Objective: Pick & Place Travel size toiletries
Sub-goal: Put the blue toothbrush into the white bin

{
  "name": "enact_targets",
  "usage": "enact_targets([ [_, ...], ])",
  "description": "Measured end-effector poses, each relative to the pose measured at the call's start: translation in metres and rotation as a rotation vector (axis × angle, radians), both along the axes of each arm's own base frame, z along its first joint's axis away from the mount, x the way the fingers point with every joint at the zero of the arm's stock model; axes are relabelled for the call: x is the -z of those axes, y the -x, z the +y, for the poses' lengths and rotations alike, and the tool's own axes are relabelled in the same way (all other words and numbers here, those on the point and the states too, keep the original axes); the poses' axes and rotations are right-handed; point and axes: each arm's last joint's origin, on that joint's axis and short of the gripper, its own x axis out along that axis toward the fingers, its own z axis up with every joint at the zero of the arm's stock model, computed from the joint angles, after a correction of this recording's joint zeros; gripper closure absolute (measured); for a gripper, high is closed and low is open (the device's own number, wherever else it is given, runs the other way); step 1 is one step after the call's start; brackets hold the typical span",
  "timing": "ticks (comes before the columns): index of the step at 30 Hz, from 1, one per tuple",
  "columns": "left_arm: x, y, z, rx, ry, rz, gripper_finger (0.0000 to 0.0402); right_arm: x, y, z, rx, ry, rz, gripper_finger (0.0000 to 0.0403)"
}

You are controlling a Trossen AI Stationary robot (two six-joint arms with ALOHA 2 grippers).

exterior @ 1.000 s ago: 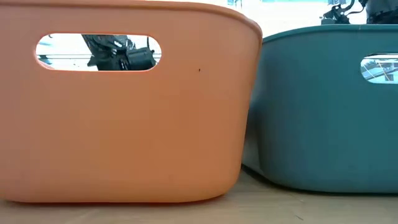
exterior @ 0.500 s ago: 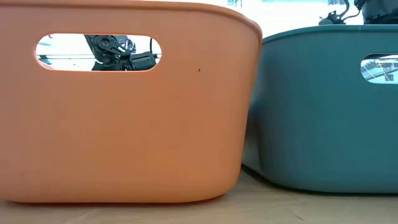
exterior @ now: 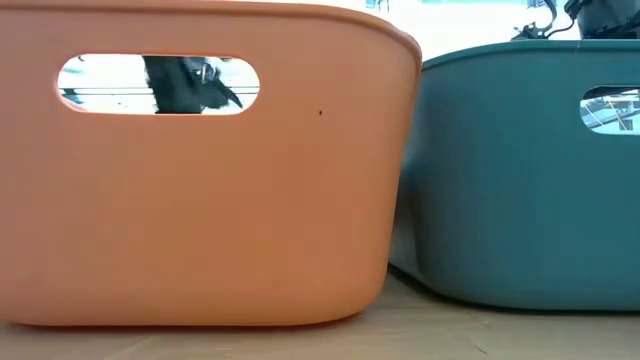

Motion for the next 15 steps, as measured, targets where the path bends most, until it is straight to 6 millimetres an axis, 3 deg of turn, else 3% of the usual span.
enact_targets([
  [3, -0.032, 0.012, -0.039, -0.051, 0.053, -0.090, 0.0396, 0.000, 0.000, 0.000, 0.000, 0.001, 0.002, 0.0273],
  [6, -0.048, 0.027, -0.082, -0.132, 0.116, -0.183, 0.0396, 0.000, 0.000, 0.000, 0.000, 0.002, 0.005, 0.0273],
  [11, -0.049, 0.055, -0.166, -0.288, 0.241, -0.327, 0.0396, 0.001, 0.000, 0.000, 0.000, 0.005, 0.016, 0.0273],
  [15, -0.036, 0.069, -0.229, -0.387, 0.313, -0.529, 0.0397, 0.001, 0.000, 0.000, -0.001, 0.028, 0.029, 0.0273],
])
